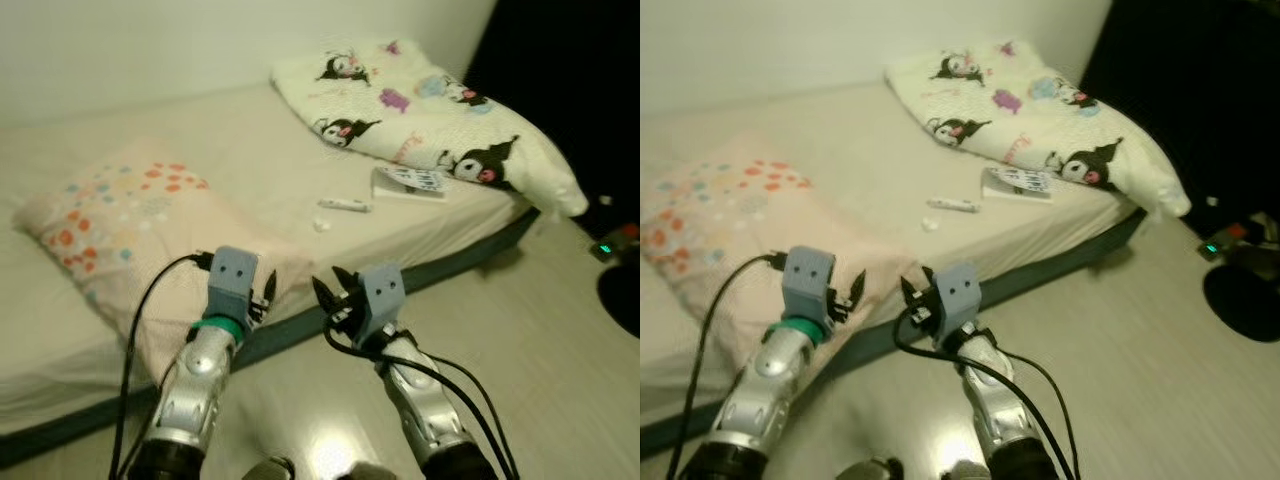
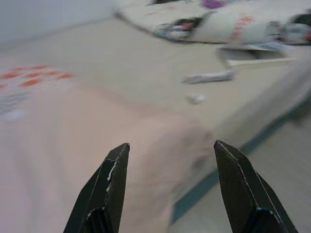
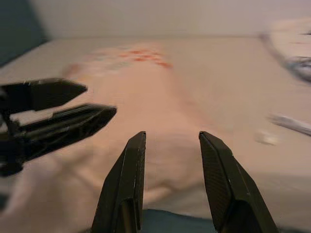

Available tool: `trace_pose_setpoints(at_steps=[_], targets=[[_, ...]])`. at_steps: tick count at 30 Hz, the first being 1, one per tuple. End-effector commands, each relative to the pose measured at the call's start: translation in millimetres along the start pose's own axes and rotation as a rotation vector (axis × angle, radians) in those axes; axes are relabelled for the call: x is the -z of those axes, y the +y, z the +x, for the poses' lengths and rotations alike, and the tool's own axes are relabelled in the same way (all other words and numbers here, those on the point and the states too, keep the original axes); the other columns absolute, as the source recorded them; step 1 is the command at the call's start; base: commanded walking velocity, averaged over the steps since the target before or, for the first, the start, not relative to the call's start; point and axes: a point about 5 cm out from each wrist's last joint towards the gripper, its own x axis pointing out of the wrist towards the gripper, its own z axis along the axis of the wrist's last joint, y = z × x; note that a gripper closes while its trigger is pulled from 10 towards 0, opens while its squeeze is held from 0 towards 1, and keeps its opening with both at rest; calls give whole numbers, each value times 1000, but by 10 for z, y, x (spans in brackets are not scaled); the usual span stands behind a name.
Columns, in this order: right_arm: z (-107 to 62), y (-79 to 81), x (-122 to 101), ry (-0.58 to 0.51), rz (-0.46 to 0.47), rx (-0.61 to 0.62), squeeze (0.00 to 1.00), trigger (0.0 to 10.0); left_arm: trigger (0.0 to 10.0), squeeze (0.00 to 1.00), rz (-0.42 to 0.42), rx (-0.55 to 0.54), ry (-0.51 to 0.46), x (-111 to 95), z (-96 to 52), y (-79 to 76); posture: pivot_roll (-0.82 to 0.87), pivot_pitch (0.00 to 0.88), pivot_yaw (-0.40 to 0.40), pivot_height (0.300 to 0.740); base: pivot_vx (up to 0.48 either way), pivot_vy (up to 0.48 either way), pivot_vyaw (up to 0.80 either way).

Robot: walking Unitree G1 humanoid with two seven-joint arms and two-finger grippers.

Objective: Clean up the room

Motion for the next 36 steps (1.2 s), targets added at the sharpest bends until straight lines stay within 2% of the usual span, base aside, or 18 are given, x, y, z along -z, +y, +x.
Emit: trace_pose_setpoints(at_steps=[1, 19, 36], targets=[[-27, 27, 26, 12, 18, -24, 0, 10000, 10000, 0, 0, 5, 28, 53, -24, -5, 12, 17, -6, 728, 0, 0, 756], [-44, 171, 23, 19, 27, -142, 0, 10000, 10000, 0, 9, -6, 53, 56, -17, 13, 17, 19, -7, 728, 0, 0, 755], [-51, 186, 3, 10, 66, -153, 0, 10000, 10000, 0, 15, -6, 53, 38, -9, 20, 16, 20, -6, 728, 0, 0, 745]])
